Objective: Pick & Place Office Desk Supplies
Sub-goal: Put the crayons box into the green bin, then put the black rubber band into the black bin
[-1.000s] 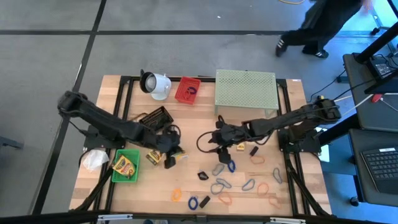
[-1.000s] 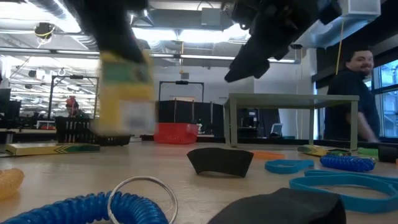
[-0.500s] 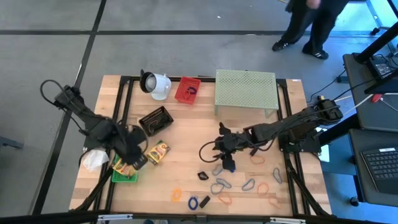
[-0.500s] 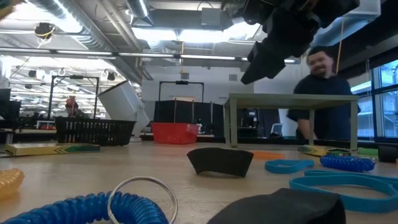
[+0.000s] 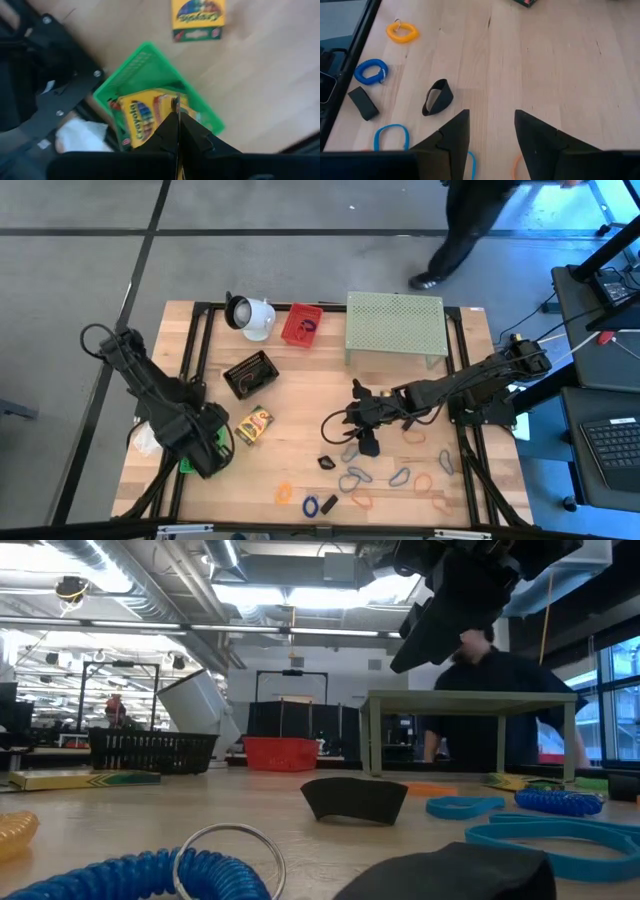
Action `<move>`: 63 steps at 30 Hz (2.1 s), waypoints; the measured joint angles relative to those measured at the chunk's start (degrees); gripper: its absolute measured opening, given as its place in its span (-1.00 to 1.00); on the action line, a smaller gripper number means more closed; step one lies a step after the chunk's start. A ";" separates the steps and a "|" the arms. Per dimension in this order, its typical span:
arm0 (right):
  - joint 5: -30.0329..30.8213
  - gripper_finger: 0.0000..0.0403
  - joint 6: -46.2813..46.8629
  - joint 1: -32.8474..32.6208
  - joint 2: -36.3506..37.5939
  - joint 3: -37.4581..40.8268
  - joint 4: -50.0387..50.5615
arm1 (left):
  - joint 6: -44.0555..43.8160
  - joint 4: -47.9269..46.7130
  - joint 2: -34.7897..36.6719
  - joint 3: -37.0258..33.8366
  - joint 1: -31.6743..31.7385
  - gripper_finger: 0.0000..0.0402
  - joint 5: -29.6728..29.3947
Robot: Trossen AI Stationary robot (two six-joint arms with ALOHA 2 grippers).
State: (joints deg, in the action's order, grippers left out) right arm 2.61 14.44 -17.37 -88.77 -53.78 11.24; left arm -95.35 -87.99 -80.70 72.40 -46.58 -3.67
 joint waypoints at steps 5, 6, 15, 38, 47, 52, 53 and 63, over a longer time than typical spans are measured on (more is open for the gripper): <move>0.00 -0.22 0.60 0.00 0.00 0.00 -0.02 | 0.65 -0.55 -2.39 -0.01 -0.40 -0.99 0.34; 0.00 -0.22 0.97 0.00 0.00 0.00 -0.02 | 1.29 -0.55 -2.79 0.00 -0.40 -0.99 0.33; 0.15 -0.22 1.60 -1.14 0.00 0.00 -0.04 | 6.48 -0.35 -6.81 -0.32 -0.38 -0.99 -1.12; 4.46 -0.22 6.12 -2.62 0.00 0.00 -1.81 | 9.75 0.55 -5.61 -6.03 3.28 -0.36 4.78; 4.46 -0.22 5.73 -2.62 0.00 0.00 -5.55 | 21.28 6.04 -4.84 -6.13 8.77 -0.21 -11.99; 6.56 -0.22 5.74 -2.62 -0.02 0.00 -5.66 | 37.38 29.47 -7.16 -8.50 11.41 -0.16 -24.39; 7.18 -0.22 5.87 -2.62 -0.02 0.00 -5.67 | 41.94 35.27 -8.31 -8.88 12.11 -0.14 -24.37; 8.55 -0.22 5.72 -2.62 -0.02 0.00 -5.63 | 79.73 75.00 -20.66 -9.11 17.52 -0.03 -15.85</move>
State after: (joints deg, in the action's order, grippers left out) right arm 11.16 20.15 -19.99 -88.79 -53.78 5.61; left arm -15.62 -12.99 -101.36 63.29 -29.06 -19.52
